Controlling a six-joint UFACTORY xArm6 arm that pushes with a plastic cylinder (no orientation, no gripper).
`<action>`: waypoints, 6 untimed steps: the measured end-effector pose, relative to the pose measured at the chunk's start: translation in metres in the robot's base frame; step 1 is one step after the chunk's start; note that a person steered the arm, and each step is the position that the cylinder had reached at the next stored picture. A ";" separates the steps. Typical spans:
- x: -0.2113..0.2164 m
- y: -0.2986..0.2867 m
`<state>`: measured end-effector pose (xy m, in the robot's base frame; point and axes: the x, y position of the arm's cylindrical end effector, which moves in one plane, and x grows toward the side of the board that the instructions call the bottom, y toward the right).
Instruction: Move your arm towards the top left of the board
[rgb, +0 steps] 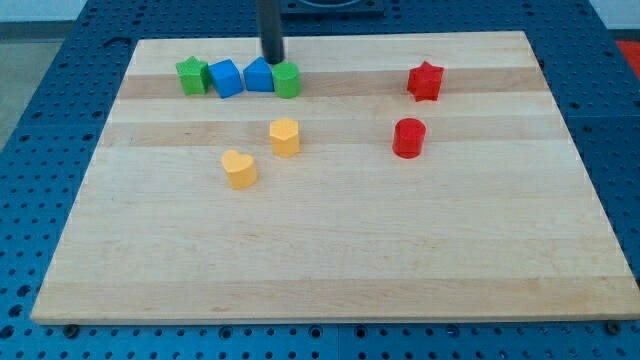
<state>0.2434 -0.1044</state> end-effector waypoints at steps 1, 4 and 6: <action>0.008 -0.009; -0.009 -0.016; -0.020 -0.117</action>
